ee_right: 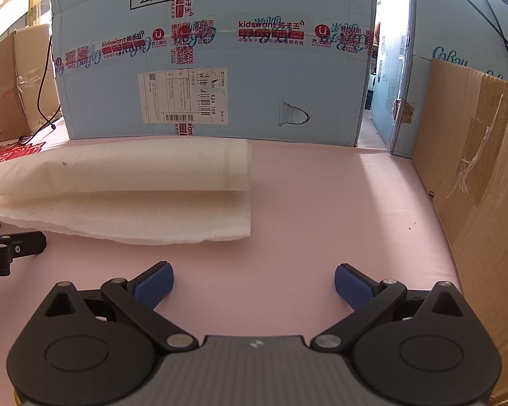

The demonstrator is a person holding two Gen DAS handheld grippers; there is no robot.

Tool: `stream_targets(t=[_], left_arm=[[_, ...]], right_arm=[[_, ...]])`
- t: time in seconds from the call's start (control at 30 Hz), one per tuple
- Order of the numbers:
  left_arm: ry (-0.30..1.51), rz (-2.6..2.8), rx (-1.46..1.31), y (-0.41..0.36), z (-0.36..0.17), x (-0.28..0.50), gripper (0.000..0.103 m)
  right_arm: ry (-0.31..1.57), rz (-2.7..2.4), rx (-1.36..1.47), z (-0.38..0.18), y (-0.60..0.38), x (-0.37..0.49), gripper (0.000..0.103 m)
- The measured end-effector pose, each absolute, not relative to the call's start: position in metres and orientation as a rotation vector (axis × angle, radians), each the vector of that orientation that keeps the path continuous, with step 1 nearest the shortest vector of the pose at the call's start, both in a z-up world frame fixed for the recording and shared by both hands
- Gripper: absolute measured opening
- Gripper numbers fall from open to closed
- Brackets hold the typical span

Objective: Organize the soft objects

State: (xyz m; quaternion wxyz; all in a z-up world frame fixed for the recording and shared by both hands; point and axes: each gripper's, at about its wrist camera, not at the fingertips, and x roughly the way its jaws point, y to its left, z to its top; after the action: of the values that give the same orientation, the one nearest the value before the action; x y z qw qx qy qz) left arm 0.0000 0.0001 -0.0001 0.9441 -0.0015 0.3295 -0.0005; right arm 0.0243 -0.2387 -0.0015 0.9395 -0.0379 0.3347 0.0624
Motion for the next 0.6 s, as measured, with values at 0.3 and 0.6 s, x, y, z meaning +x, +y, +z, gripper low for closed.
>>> stream_targets(t=[0.3, 0.6], left_arm=[[0.671, -0.001, -0.003, -0.0005, -0.0011, 0.0004, 0.103], [0.67, -0.001, -0.001, 0.0004, -0.0013, -0.0012, 0.103]], right_arm=[[0.683, 0.128, -0.074, -0.0014, -0.2386, 0.0259, 0.103], [0.682, 0.131, -0.067, -0.0073, -0.2383, 0.0228, 0.103]])
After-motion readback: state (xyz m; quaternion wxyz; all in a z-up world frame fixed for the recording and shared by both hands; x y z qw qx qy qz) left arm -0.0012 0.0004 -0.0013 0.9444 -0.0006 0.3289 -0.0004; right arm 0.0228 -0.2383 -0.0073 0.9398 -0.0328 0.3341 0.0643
